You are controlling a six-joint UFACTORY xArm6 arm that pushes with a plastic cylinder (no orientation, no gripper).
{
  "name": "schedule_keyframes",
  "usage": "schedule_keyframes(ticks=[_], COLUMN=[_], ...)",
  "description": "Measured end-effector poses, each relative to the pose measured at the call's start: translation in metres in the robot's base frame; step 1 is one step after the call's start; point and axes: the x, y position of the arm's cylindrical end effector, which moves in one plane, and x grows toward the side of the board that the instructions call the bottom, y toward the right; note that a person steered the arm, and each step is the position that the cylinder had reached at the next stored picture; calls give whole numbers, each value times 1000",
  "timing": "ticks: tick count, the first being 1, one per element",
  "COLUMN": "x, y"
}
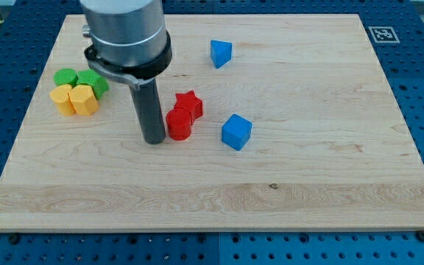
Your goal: Move the blue cube closer to the red star
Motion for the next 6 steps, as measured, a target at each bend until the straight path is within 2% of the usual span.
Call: schedule_keyframes(ticks=[1, 3, 4, 5, 6], x=[23, 23, 27, 23, 4], y=[24, 133, 163, 175, 160])
